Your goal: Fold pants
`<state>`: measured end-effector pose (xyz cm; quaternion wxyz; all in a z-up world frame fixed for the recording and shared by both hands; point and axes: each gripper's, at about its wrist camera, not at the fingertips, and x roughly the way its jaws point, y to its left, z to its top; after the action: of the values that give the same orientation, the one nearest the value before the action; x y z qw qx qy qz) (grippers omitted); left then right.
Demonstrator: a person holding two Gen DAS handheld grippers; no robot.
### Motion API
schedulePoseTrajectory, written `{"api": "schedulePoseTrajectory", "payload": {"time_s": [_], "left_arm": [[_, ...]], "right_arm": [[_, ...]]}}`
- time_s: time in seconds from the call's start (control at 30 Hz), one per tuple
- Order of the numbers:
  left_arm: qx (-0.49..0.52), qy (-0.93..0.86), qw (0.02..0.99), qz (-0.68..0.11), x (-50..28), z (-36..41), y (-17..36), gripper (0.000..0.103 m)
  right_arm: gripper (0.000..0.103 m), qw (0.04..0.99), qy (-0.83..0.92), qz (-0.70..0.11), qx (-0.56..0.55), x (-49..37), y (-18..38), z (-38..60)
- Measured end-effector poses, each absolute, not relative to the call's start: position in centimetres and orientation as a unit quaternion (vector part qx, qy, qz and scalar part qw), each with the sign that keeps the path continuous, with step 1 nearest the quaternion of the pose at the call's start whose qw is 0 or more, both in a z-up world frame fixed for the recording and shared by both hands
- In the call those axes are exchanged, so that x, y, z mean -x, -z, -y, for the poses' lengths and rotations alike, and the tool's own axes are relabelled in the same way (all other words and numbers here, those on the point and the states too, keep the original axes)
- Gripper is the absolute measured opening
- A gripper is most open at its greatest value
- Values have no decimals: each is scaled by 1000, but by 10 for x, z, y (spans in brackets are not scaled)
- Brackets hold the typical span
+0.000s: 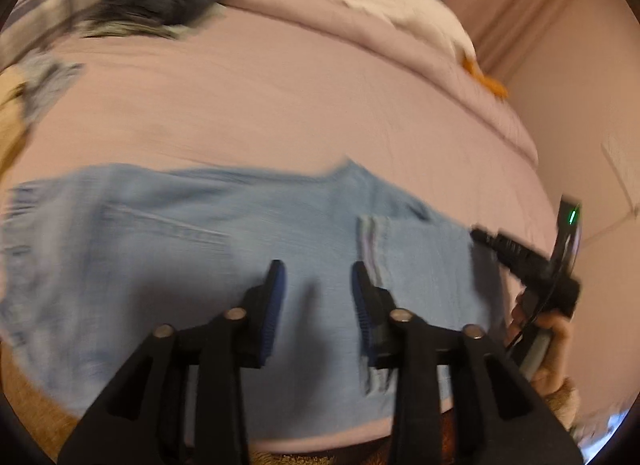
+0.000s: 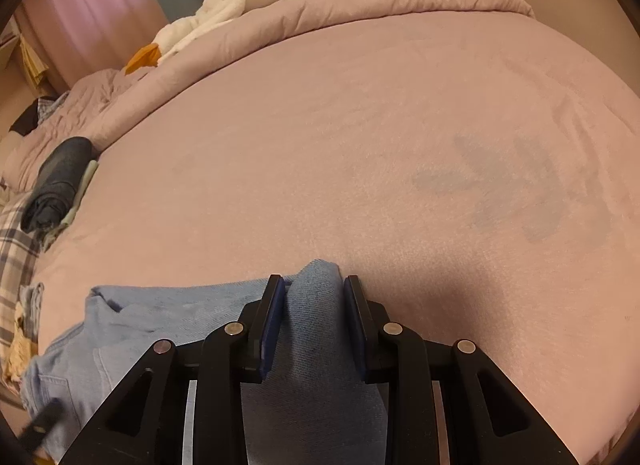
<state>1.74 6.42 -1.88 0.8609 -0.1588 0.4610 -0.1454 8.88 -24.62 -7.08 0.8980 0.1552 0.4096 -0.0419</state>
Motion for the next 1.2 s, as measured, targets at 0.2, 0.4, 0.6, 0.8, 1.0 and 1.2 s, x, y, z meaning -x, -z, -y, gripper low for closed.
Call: {"api": "schedulePoseTrajectory", "payload": {"time_s": [0.2,0.4,0.6,0.8,1.0,1.2], "left_arm": [[200,44,889,-410,10,-145,0,87],[246,-23,871,-424,19,-193,20,88],[256,-13,850,-459,11,-193,46,88],[242,-4,841,-483,1,-183,68,95],[253,9,844,-473,-5,-185,78,94],[253,-2,841,-478,-4,-175,75,42]], "right_arm": [[33,899,62,-409,-144,-83,66,238],[56,904,55,-403,-134,-69,49,223],[72,918,24,-375,-129,-51,29,207],[74,925,14,-363,-107,-43,20,196],[74,924,10,-366,-113,-41,21,195],[74,915,0,-379,-135,-43,30,195]]}}
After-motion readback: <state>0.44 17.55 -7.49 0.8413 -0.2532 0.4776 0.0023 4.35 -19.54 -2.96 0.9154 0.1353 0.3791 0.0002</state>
